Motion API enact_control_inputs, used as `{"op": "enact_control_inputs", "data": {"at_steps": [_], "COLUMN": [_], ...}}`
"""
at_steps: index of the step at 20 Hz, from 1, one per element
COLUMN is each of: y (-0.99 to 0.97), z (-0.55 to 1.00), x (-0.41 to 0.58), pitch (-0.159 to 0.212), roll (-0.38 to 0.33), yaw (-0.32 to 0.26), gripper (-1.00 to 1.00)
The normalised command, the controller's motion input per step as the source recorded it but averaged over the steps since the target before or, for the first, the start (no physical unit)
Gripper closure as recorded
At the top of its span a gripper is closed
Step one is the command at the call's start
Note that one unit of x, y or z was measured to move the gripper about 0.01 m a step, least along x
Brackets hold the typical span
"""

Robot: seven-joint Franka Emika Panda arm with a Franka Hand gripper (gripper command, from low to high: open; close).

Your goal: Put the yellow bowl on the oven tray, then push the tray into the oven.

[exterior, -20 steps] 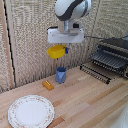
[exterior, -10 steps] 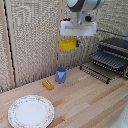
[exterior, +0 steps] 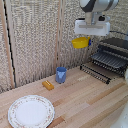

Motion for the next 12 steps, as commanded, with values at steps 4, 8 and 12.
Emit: {"op": "enact_control_inputs", "data": {"at_steps": [4,8,12], "y": [-0.84,-0.90,-0.94], "z": [0.02,0.05,0.05], "x": [0.019,0.120,0.251], "pitch": [0.000,0.000,0.000], "roll": [0.000,0.000,0.000], "yaw": [-0.140,-0.106,-0.080], "gripper": [1.00,1.00,1.00]}}
